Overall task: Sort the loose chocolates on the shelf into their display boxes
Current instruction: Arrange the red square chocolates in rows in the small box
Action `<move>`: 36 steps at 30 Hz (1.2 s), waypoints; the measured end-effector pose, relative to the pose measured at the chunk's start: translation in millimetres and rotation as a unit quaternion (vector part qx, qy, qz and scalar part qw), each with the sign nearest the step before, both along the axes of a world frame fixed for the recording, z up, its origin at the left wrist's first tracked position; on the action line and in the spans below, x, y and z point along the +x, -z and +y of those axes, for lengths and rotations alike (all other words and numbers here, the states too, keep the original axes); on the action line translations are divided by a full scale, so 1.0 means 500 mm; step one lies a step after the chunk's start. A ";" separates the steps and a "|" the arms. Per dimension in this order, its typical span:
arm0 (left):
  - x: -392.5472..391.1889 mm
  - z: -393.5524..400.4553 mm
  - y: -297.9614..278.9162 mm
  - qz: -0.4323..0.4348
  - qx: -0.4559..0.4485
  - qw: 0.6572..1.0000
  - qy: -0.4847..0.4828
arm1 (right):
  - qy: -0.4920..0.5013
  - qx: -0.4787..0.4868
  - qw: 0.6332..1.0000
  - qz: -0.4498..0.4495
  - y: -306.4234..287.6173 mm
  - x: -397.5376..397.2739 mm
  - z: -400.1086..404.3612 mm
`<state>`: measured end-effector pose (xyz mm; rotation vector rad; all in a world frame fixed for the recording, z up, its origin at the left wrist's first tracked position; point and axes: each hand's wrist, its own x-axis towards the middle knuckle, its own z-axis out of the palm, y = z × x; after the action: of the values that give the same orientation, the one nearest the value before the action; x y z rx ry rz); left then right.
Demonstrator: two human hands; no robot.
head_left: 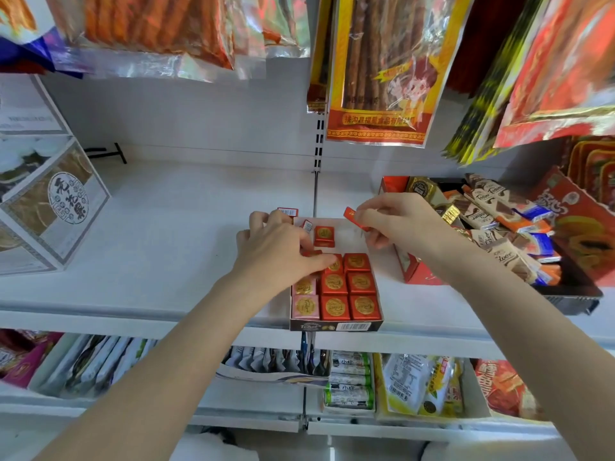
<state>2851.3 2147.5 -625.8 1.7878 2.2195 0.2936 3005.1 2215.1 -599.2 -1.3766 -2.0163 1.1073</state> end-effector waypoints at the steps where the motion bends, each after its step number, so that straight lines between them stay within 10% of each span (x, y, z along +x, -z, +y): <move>1: 0.004 0.001 0.000 -0.003 0.003 1.000 -0.005 | 0.000 -0.008 1.000 0.006 -0.001 0.005 -0.002; 9: -0.031 0.017 0.012 -0.165 -0.047 0.985 -0.023 | -0.029 -0.006 1.000 0.005 -0.005 0.031 -0.011; 18: -0.002 -0.017 -0.002 0.113 0.066 0.991 -0.013 | -0.045 0.008 0.999 -0.018 0.002 0.026 -0.008; 27: 0.024 -0.019 0.000 0.055 0.072 0.992 0.084 | -0.073 0.029 0.996 -0.044 0.003 0.029 -0.015; 36: 0.013 -0.012 0.001 -0.035 0.148 0.981 0.122 | -0.050 -0.318 0.892 0.316 -0.018 0.041 -0.009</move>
<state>2857.6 2141.6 -626.3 2.1405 1.9617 0.6520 3025.4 2210.5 -590.1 -0.9643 -1.2978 2.0666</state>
